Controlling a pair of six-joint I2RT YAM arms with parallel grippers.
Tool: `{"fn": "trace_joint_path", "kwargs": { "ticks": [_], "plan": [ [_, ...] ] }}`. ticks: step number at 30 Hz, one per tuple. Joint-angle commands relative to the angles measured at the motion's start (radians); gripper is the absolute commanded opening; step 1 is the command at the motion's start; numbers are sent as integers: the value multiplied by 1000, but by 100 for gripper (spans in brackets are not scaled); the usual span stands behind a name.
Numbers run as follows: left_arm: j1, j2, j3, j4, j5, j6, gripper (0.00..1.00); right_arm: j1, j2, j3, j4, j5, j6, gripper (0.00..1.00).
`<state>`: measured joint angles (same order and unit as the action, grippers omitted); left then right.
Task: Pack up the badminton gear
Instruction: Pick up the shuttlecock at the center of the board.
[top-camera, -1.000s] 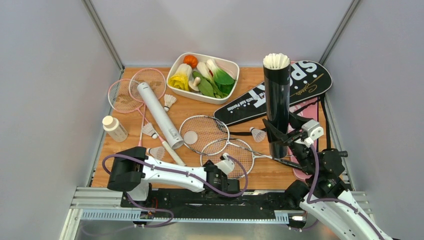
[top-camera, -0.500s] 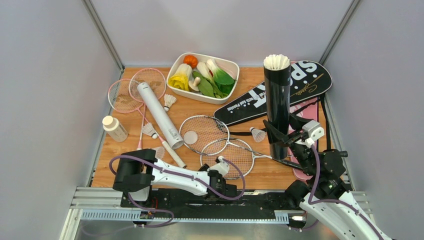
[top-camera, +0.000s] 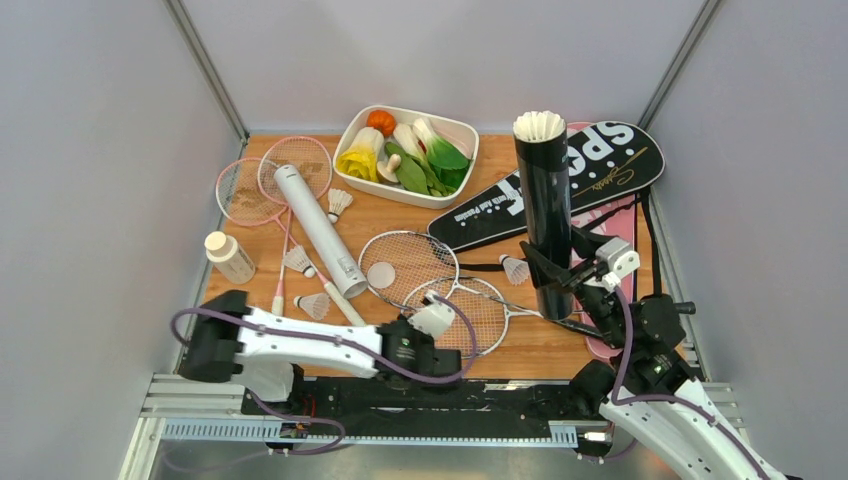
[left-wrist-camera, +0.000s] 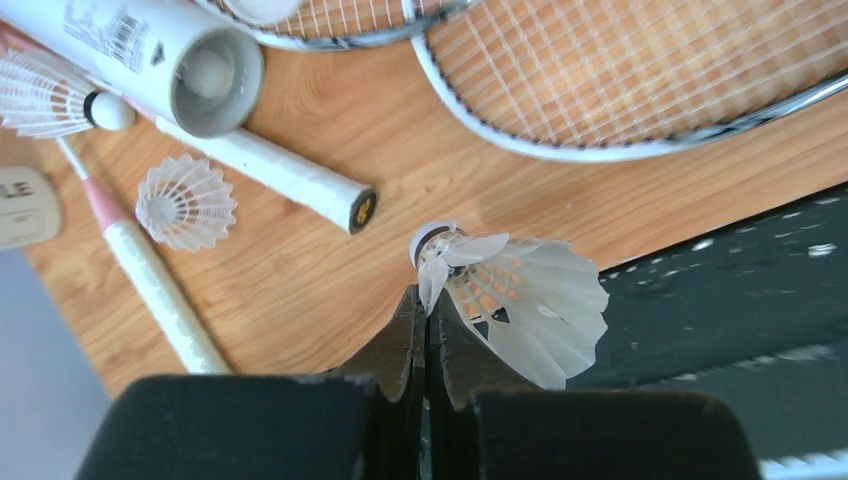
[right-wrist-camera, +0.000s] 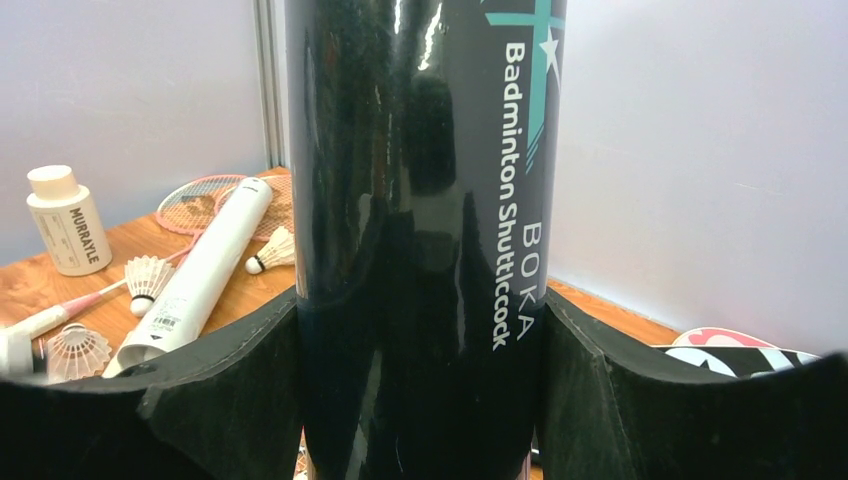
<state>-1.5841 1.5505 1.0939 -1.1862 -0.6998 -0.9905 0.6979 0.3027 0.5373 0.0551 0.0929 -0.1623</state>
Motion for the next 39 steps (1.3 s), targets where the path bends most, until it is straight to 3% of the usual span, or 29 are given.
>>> {"fn": "trace_joint_path", "kwargs": {
  "ticks": [1,6,10,17,24,27,29,31,35,36,39],
  "plan": [
    [121,-282,39,77,16,106,0,4,1,-2,44,-52,-16,57],
    [336,-673,-2,348,235,277,0,5,0,-40,43,-68,-111,58],
    [471,-837,102,411,327,294,0,5,11,-44,46,-156,-147,59],
    [485,-821,347,397,370,334,0,5,24,-67,41,-460,-300,60],
    [492,-643,600,314,293,486,0,3,213,-45,54,-547,-473,62],
    [550,-553,676,316,365,515,0,3,276,-40,75,-509,-493,62],
    [653,-522,688,331,490,517,0,3,295,-59,115,-464,-506,62],
    [865,-500,680,346,662,501,0,2,304,-80,160,-422,-510,62],
    [1175,-469,615,421,1079,424,0,-12,358,-82,219,-400,-508,61],
    [1209,-461,605,455,1188,391,0,-18,380,-80,240,-397,-510,61],
    [1289,-451,578,506,1315,355,0,-40,444,-73,267,-395,-523,61]
  ]
}}
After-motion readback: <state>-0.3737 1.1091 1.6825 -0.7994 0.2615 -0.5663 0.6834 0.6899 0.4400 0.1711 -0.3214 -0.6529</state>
